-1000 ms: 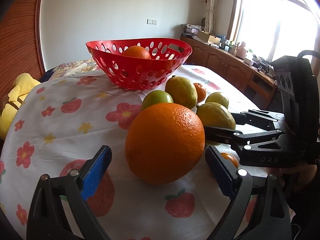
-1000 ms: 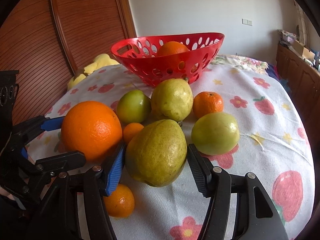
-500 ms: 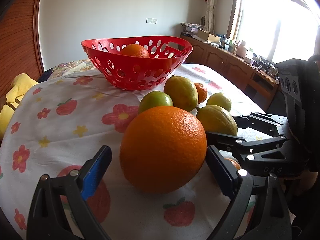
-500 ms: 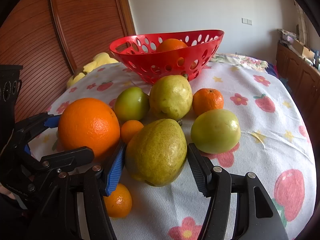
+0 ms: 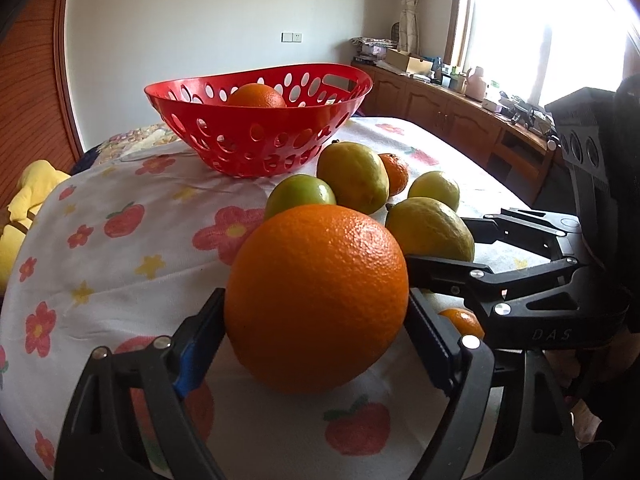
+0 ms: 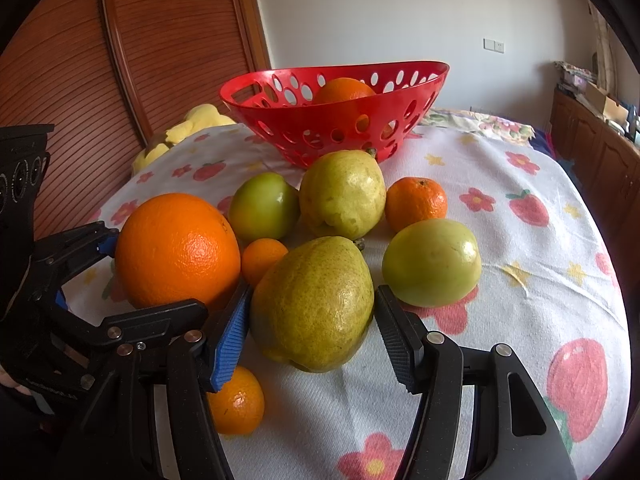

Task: Organize fruits
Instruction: 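Close left tool on the large orange while right tool closes on the pear, then lift and carry the orange and pear over the red basket with both tools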

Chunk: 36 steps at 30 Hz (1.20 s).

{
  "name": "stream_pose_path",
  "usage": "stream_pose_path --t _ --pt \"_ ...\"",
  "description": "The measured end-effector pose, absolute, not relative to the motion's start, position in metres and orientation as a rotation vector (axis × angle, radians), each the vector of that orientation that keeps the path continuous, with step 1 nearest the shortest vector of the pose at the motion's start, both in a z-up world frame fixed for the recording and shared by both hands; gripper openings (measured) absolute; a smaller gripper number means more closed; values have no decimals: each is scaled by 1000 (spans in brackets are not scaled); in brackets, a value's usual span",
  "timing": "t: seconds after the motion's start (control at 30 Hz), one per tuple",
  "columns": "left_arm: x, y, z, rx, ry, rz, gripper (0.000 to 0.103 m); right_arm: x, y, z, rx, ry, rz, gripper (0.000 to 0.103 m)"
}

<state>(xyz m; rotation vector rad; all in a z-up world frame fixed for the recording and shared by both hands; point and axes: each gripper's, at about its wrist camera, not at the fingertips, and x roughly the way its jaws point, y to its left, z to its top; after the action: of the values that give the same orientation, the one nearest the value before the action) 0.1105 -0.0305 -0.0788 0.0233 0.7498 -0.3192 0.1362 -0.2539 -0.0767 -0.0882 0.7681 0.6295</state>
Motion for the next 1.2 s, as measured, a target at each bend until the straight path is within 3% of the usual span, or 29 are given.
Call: stream_pose_path --t 0.67,1.2 --pt "100 -15 -74 -26 747 -308 83 135 -251 -78 -98 771 631 63" --pt "99 5 -37 -41 660 -290 83 134 -254 -72 -93 736 612 62"
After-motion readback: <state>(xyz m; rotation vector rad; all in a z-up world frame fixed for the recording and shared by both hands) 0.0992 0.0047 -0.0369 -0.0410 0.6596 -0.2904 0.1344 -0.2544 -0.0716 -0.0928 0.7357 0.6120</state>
